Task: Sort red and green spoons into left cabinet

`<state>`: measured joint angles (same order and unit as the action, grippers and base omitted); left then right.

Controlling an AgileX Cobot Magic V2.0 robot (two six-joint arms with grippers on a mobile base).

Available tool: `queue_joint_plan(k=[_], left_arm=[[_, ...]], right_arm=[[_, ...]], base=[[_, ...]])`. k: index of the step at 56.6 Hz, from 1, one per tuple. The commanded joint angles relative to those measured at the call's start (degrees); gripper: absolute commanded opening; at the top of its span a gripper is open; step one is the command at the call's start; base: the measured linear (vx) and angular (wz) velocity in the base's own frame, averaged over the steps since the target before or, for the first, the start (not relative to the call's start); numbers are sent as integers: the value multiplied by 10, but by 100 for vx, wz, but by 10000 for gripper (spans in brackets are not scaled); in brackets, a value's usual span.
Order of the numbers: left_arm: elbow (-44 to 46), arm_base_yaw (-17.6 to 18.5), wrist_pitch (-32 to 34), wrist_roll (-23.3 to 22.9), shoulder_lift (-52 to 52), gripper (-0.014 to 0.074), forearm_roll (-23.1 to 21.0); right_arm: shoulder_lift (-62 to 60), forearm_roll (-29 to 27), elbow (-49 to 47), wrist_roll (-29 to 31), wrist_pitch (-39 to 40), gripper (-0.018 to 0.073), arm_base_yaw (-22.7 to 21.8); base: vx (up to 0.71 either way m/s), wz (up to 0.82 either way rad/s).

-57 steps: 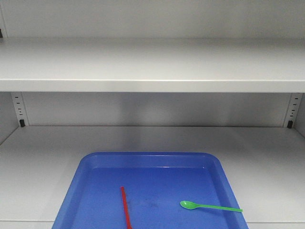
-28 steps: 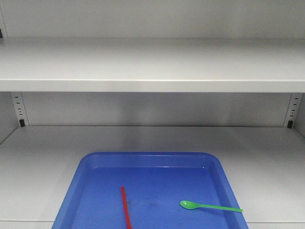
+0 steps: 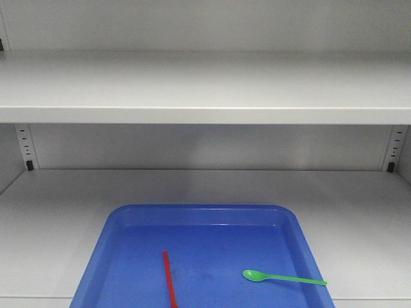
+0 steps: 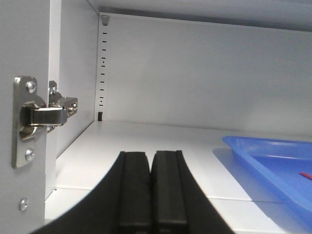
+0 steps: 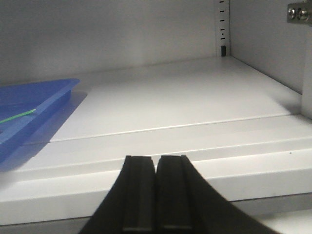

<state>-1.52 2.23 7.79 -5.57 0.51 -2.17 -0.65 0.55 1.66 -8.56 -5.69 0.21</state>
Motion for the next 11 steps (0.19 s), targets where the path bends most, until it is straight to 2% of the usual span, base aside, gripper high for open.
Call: queue_joint_plan(k=[1,11], left_arm=[[1,0,46,-4,12,-6,-4],[1,0,46,-4,12,-6,-4]], right_arm=[[-5,1,6,1,46,-4,-1],[-5,1,6,1,46,-4,-1]], base=[[0,0],[0,0]])
